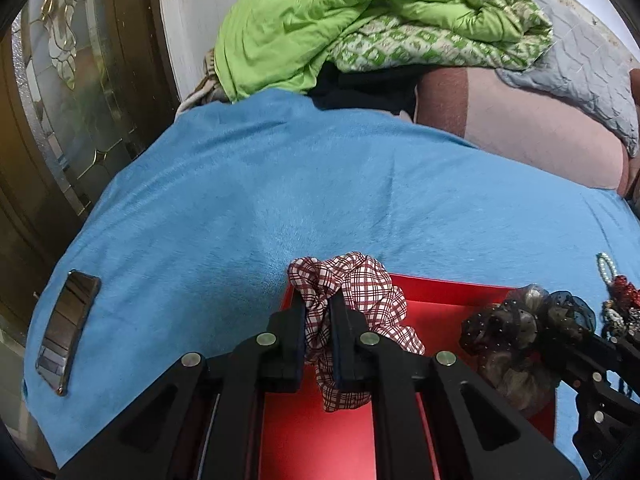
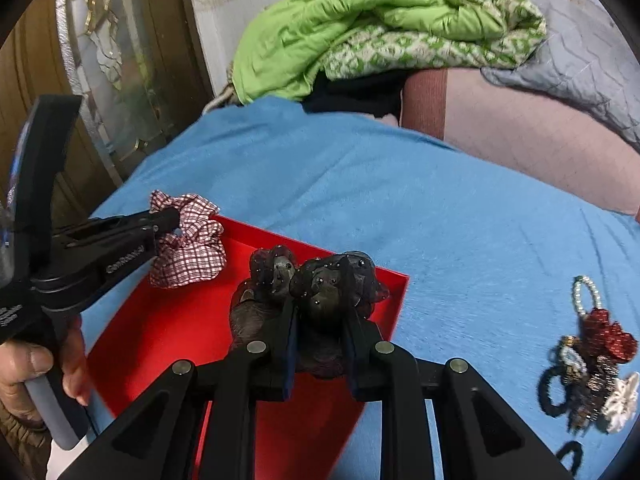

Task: Organize jewelry
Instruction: 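Carry both held scrunchies over to the red tray, then open both grippers to drop the scrunchies into the red tray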

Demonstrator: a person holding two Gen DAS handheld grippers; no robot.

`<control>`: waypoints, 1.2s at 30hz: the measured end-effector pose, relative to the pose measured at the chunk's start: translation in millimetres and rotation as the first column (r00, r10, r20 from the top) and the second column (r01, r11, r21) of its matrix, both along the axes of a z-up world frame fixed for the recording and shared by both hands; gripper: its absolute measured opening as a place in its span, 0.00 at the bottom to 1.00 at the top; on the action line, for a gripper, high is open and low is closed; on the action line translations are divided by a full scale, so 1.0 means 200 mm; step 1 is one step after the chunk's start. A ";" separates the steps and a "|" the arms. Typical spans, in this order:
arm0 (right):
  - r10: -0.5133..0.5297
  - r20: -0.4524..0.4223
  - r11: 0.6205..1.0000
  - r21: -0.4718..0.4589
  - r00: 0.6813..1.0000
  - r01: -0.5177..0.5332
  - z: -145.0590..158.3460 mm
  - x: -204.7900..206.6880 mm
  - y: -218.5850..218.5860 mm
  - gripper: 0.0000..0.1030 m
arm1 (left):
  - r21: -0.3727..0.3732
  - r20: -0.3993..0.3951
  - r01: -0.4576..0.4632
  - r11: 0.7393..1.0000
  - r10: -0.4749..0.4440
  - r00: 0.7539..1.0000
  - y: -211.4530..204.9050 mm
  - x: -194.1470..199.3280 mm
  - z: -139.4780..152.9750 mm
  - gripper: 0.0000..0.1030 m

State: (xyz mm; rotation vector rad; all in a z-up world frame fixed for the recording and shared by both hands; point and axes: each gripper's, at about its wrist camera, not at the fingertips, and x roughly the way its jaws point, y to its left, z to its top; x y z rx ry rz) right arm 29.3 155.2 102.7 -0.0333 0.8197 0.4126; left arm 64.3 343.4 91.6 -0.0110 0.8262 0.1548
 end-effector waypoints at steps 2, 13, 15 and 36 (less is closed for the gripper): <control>-0.010 -0.019 1.000 -0.001 1.000 0.010 -0.05 0.05 0.02 0.22 | 0.003 -0.008 -0.002 1.000 0.002 1.000 0.01 0.02 -0.03 0.10; -0.003 -0.059 1.000 -0.026 0.998 0.001 -0.17 0.12 0.07 0.24 | 0.017 -0.006 -0.016 1.000 0.016 1.000 0.00 0.06 -0.08 0.36; 0.003 -0.061 1.000 -0.029 0.998 -0.005 -0.18 0.13 0.08 0.31 | 0.017 0.008 -0.015 1.000 0.015 1.000 0.00 0.04 -0.06 0.48; 0.014 0.024 0.999 0.030 1.000 -0.015 0.06 -0.14 -0.06 0.62 | 0.086 0.128 0.045 0.995 -0.056 0.990 -0.28 -0.31 0.34 0.60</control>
